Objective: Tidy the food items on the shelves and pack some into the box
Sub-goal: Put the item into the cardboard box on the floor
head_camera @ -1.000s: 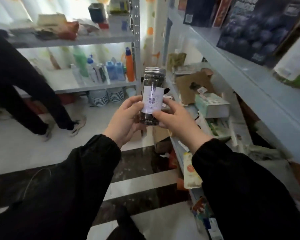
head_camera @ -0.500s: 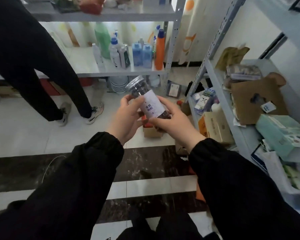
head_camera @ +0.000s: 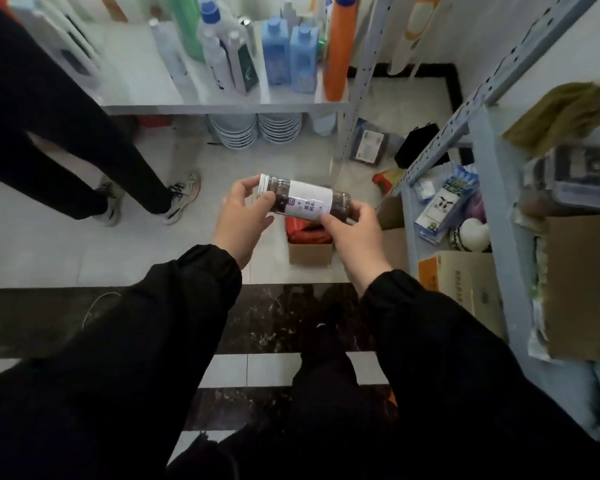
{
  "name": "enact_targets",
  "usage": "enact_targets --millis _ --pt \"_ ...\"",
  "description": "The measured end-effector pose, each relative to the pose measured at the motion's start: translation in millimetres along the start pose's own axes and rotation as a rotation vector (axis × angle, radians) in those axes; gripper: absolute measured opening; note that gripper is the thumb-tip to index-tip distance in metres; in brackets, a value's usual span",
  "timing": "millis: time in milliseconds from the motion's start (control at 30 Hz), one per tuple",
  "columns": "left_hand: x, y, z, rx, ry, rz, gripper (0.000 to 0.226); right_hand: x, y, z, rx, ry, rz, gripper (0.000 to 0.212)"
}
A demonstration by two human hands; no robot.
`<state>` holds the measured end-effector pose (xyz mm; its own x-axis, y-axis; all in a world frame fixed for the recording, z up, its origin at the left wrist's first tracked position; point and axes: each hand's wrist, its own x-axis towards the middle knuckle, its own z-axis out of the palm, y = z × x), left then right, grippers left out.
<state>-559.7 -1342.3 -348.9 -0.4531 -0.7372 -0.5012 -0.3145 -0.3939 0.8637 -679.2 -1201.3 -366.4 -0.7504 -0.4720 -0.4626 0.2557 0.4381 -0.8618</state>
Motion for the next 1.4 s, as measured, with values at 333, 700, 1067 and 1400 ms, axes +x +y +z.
enact_targets --millis 333,700,1067,1400 --pt "173 -44 56 0.286 -0.131 -0.244 0.044 195 48 12 -0.134 -0.056 0.235 0.041" --pt "354 -227 50 0.296 -0.268 -0.467 0.045 362 203 87 -0.287 -0.095 0.447 0.031" --pt "525 -348 68 0.269 -0.336 -0.353 0.044 525 322 136 -0.458 -0.191 0.289 0.024" --pt "609 -400 82 0.866 -0.511 -0.074 0.076 585 363 164 -1.166 -0.388 0.108 0.09"
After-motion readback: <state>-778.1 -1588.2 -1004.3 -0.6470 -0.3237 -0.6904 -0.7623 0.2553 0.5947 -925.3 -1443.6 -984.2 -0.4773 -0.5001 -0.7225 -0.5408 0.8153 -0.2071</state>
